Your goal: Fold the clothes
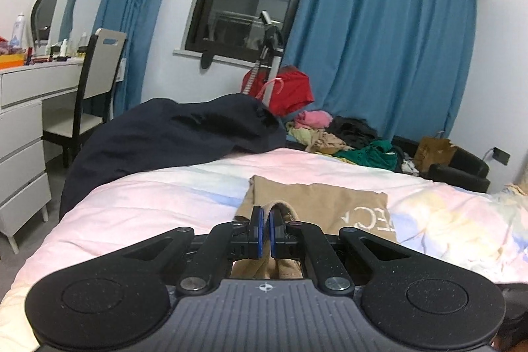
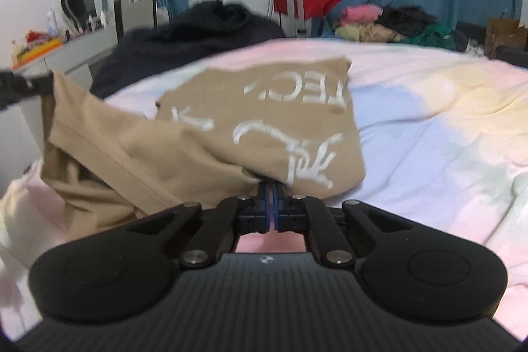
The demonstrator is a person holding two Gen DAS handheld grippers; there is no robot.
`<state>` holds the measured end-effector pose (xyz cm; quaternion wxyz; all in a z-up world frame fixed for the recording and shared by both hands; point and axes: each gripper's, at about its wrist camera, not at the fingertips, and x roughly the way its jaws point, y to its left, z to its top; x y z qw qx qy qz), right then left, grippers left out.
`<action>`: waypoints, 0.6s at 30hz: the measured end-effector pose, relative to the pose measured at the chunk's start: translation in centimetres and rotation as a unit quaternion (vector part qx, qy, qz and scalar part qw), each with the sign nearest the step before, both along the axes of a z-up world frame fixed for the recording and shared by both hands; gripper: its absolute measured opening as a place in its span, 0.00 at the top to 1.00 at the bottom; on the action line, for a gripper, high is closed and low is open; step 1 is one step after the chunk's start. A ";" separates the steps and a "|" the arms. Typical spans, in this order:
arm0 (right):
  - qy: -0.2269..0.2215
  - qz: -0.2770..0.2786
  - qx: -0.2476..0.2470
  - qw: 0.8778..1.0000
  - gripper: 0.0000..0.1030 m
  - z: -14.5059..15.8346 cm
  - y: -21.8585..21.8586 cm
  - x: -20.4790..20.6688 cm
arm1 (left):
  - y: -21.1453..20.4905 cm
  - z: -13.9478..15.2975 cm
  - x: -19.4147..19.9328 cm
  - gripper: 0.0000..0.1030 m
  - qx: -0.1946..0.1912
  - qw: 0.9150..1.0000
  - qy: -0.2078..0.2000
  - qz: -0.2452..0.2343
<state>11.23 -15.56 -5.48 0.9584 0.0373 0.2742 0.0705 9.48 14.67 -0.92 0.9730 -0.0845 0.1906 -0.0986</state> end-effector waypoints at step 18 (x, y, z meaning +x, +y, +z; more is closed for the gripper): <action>-0.091 0.133 -0.066 0.985 0.20 0.1 5.8 -4.3 | -1.1 -1.0 1.6 0.96 -0.020 1.000 0.007 -0.006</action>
